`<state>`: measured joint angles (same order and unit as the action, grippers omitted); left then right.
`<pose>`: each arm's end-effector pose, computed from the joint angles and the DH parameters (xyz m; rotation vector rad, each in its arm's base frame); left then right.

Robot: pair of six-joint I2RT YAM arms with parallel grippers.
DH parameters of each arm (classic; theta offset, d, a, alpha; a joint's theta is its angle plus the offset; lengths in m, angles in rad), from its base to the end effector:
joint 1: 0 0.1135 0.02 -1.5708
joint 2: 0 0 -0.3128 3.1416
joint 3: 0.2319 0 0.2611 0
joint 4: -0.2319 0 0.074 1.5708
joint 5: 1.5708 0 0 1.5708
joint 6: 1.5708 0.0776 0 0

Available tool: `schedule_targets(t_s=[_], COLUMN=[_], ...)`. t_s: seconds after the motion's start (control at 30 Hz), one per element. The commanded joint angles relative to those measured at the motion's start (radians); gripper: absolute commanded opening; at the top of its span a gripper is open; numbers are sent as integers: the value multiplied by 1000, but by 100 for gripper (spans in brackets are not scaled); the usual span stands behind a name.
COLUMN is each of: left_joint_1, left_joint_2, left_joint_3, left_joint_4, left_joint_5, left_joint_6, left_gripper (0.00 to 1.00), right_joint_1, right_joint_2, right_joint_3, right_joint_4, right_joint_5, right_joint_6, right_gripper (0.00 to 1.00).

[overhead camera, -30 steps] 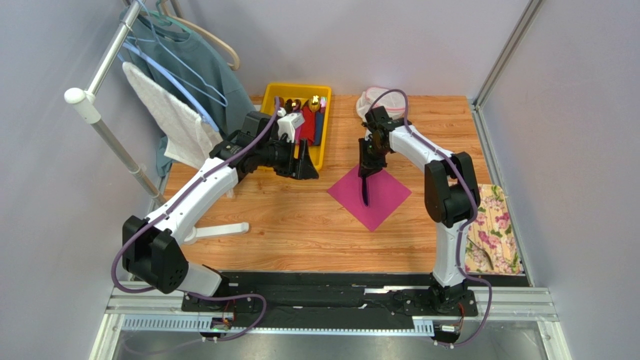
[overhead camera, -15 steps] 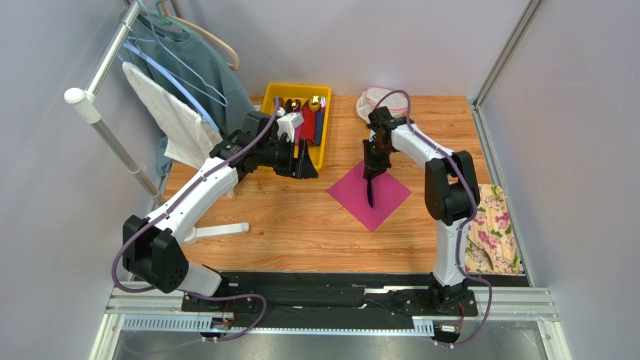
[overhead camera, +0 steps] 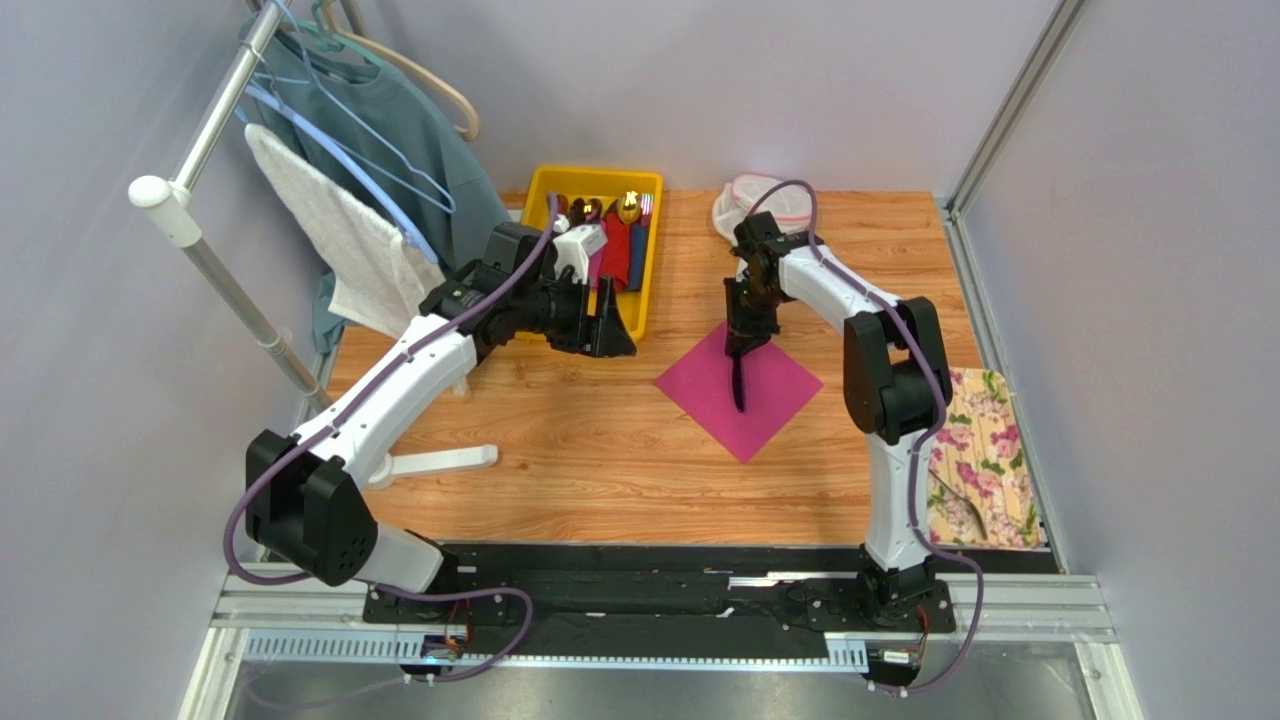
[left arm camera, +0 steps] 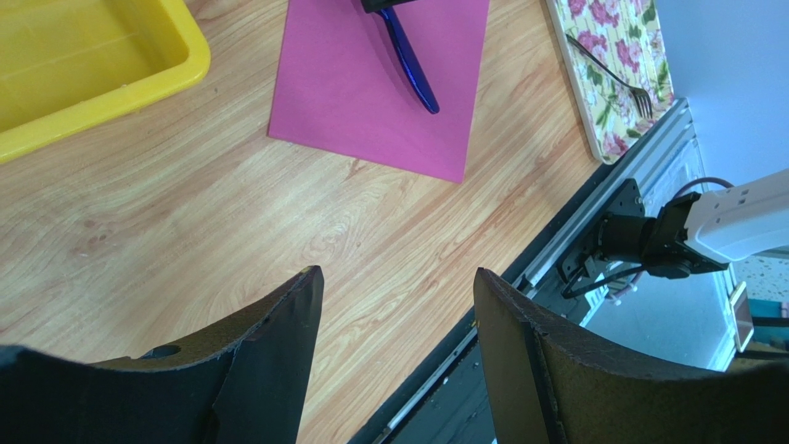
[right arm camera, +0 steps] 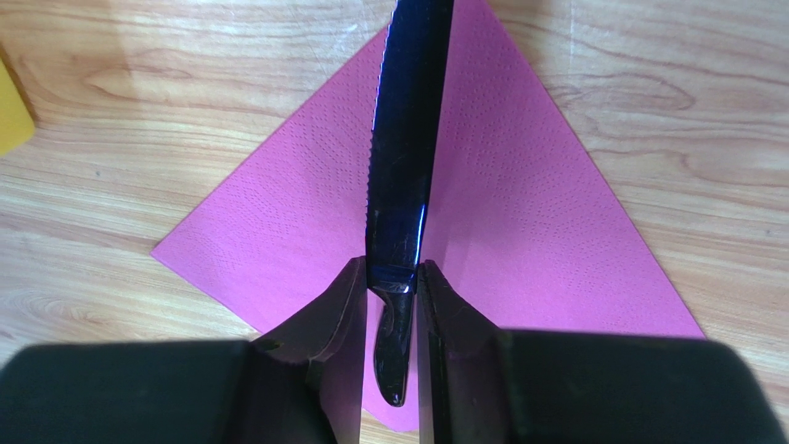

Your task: Place the utensils on the paper napkin and roll it up

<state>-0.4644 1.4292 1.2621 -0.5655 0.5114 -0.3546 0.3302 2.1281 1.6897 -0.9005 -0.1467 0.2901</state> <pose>0.2885 -0.1870 0.3453 0.4078 2.3638 -0.9940 0.4463 0.1649 0.1787 -0.0844 2.9485 0.3112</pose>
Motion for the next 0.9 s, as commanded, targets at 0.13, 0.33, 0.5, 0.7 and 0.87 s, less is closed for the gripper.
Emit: schedule_targets(t_s=[0.13, 0.33, 0.5, 0.7, 0.87], left_joint_1=[7, 12, 13, 13, 13], left_joint_2=[8, 13, 19, 23, 27], left_joint_3=[8, 10, 10, 11, 17], left_joint_4=[12, 15, 18, 18, 16], left_joint_5=[-2, 1, 4, 7, 7], left_joint_6=[-14, -20, -27, -29, -27], left_gripper=[70, 71, 71, 71, 71], right_joint_1=[-2, -2, -2, 0, 0], right_joint_2=[24, 33, 43, 44, 53], right_joint_3=[60, 59, 74, 80, 82], right_joint_4=[-1, -3, -6, -9, -11], right_joint_5=[13, 24, 16, 15, 19], right_joint_6=[32, 41, 38, 43, 46], right_gripper=[0, 0, 0, 0, 0])
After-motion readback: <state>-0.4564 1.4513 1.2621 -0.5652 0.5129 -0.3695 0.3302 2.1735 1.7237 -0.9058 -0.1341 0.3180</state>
